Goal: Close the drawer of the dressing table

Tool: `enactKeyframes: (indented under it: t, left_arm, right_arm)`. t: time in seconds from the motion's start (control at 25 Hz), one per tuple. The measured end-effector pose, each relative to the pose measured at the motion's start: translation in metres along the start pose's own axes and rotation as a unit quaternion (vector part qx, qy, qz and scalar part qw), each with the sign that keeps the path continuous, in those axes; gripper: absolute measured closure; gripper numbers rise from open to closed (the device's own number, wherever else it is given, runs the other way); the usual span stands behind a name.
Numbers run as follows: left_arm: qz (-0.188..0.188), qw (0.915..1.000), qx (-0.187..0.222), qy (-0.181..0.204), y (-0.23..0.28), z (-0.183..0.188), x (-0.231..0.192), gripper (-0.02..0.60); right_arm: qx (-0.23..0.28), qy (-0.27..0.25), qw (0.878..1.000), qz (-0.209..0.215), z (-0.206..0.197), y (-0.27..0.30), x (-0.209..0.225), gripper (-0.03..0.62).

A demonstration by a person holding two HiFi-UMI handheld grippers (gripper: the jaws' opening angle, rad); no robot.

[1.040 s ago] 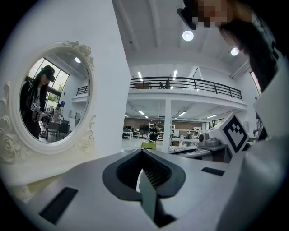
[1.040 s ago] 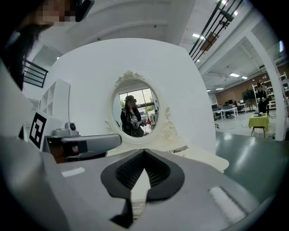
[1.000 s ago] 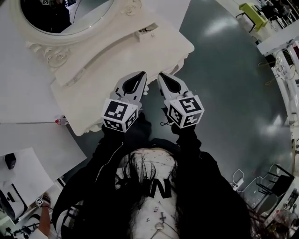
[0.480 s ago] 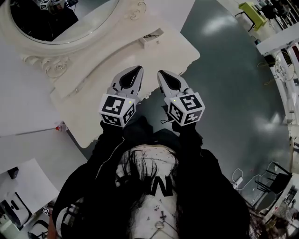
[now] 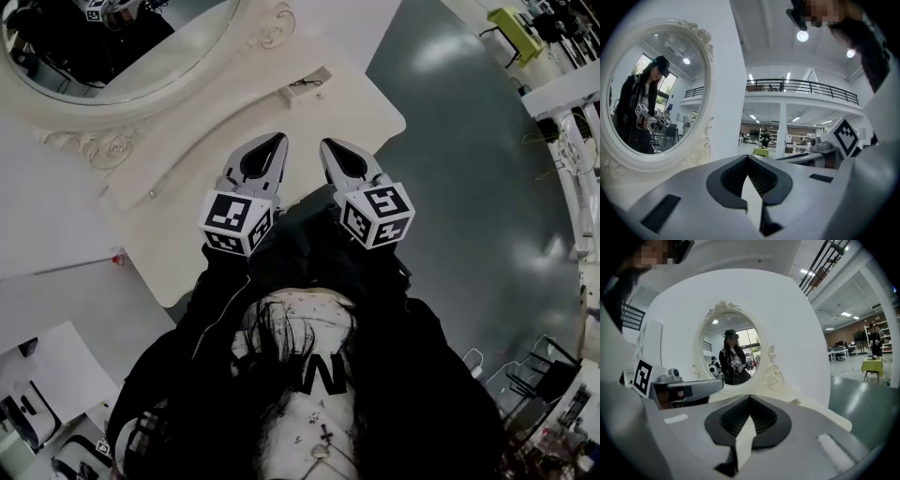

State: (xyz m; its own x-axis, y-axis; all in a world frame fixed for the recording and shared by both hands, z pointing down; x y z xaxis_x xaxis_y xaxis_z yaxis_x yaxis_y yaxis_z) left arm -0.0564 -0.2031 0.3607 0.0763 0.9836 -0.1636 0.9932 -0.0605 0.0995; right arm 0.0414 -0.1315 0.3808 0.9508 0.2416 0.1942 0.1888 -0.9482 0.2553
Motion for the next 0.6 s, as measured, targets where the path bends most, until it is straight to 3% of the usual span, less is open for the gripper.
enactKeyframes:
  t: [0.24,0.6]
  left_arm:
    - [0.07,0.9975,-0.001,-0.01,0.031,0.003,-0.031,0.586]
    - [0.177,0.9839,-0.006,-0.026,0.079,0.004,-0.053,0.586]
  right_arm:
    - [-0.016,-0.026,0.998,0.049,0.014,0.046,0.032,0.585]
    - [-0.042,-0.063,0.989,0.129,0.035,0.12,0.085,0.585]
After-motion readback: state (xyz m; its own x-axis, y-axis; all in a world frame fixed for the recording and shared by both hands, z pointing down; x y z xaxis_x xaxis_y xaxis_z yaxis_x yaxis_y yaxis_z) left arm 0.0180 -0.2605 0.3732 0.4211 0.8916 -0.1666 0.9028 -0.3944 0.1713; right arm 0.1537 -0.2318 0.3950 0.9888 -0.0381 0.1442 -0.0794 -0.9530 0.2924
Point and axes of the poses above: the fingertips, and each gripper's own axes: y forward along the fingers, x to its right, z out of its top, the point moved 4 cm from there along -y, backward along the fingers, and after that the axes turned 12 degrees about -z, right-handed, at the moved point
